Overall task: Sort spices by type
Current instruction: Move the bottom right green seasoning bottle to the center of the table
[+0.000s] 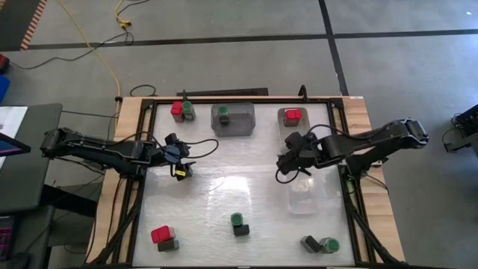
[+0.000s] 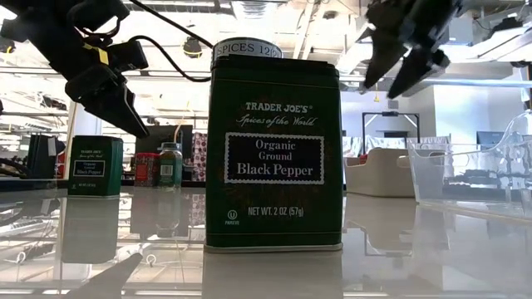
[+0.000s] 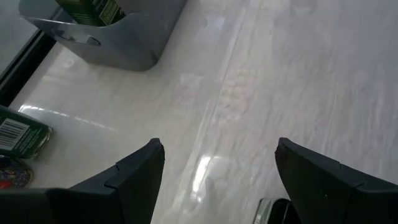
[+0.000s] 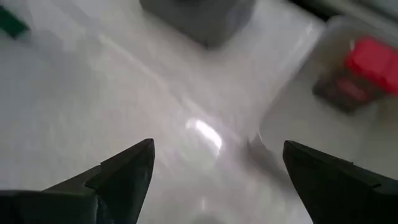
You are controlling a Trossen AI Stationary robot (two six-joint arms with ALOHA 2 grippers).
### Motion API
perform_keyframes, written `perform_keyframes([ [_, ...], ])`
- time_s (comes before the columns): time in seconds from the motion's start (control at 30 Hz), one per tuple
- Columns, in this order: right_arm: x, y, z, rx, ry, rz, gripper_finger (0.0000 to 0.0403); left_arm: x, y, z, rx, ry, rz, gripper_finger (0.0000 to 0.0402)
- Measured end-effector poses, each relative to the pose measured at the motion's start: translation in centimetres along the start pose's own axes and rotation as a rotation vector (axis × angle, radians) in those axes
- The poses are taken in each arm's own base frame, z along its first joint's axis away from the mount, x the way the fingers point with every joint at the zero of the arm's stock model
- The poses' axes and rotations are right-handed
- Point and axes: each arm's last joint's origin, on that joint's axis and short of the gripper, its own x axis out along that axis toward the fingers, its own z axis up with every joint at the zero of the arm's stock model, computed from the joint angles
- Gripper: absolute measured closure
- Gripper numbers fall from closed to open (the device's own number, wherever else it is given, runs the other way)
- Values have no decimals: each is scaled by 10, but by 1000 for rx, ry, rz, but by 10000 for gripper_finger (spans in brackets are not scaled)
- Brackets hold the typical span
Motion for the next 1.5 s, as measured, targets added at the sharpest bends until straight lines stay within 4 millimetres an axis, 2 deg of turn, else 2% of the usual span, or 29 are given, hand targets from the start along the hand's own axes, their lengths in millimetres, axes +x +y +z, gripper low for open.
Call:
perform_keyframes([
  [0.13, -22, 1, -2, 31, 98, 10, 21, 0, 0, 0, 0, 0, 0, 107],
  [0.23, -42, 7, -12, 55, 143, 38, 21, 0, 0, 0, 0, 2, -9, 107],
  [0.67, -106, 13, -90, 265, 530, 14, 21, 0, 0, 0, -1, 2, -13, 107],
  [0.8, -115, 21, -116, 258, 636, -50, 21, 0, 0, 0, -1, 2, -14, 107],
  [0.97, -127, 37, -139, 238, 659, -90, 21, 0, 0, 0, -1, 2, -14, 107],
  [1.27, -150, 73, -158, 97, 672, -19, 21, 0, 0, 0, -1, 2, -14, 107],
  [1.5, -154, 96, -171, -33, 685, 14, 21, 0, 0, 0, -28, 3, -14, 107],
])
